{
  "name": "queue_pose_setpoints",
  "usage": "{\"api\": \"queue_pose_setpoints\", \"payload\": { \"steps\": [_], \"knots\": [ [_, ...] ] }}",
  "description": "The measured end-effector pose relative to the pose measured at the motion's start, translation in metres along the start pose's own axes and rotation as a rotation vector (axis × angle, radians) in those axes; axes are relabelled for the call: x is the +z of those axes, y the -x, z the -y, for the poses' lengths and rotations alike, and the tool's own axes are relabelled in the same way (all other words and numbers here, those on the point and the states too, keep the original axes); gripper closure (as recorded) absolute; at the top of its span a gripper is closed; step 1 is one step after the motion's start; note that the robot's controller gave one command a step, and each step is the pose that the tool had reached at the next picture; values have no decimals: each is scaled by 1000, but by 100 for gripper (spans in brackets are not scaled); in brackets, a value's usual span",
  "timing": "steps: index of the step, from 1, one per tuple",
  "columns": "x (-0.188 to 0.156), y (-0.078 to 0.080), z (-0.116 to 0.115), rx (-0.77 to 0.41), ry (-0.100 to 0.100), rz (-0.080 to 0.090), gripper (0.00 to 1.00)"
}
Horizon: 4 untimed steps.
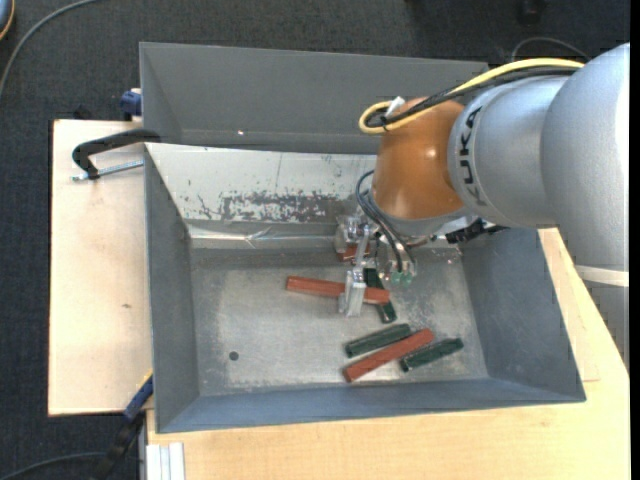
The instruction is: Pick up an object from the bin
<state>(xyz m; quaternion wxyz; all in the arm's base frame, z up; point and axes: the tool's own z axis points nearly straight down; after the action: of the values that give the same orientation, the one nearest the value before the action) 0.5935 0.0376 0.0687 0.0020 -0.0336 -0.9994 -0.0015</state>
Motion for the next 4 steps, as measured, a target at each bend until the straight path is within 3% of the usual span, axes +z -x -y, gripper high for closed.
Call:
{"api": "queue_pose_setpoints", "payload": {
  "steps": [1, 2, 3, 4],
  "knots": [
    [-10, 7, 0, 1, 2, 24, 100],
    [-159, -4, -20, -78, 0, 20, 100],
    [-153, -6, -19, -78, -1, 10, 0],
    [2, -46, -13, 82, -2, -3, 0]
  ]
}}
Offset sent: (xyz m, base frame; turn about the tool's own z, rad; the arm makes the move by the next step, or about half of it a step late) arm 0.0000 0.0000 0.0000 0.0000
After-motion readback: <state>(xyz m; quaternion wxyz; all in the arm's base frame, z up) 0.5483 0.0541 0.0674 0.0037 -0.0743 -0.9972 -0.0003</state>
